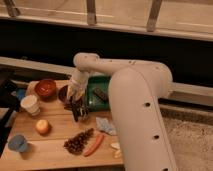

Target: Wipe purple bowl with brush

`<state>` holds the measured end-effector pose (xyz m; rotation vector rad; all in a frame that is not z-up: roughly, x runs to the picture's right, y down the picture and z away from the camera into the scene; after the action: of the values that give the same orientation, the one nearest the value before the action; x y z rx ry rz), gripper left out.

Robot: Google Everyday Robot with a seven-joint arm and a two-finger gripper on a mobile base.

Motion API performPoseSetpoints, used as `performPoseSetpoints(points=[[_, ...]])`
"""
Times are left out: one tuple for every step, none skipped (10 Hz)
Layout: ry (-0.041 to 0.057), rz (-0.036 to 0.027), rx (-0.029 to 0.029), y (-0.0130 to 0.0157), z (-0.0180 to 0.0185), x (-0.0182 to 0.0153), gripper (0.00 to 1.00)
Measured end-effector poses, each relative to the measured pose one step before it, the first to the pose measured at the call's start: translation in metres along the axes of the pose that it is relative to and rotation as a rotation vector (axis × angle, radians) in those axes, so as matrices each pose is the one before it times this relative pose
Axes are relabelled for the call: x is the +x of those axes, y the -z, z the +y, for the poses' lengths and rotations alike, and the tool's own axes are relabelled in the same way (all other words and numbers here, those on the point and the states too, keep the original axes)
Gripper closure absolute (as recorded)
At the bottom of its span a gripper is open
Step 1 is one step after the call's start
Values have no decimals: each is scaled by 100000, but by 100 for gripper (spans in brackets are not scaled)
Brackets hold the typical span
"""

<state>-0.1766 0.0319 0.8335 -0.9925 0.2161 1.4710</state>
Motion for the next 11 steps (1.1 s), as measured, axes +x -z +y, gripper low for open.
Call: performPoseSetpoints(points=[[869, 30, -111, -82, 253, -390, 100], [1584, -170, -564, -237, 807, -865, 100], [2234, 744, -551, -678, 1345, -1079, 100], [1789, -75, -843, -563, 1196, -932, 100], [2054, 1454, -399, -1081, 1552, -630, 100], [557, -66, -336, -508, 748, -475, 100], [-273, 435, 84, -306, 359, 6, 100], [-721, 241, 167, -195, 46, 230, 100], [-1291, -30, 411, 103, -203, 656, 100], [-1799, -138, 664, 281, -821, 861, 100], [-1537, -261, 395, 396, -776, 676, 100]])
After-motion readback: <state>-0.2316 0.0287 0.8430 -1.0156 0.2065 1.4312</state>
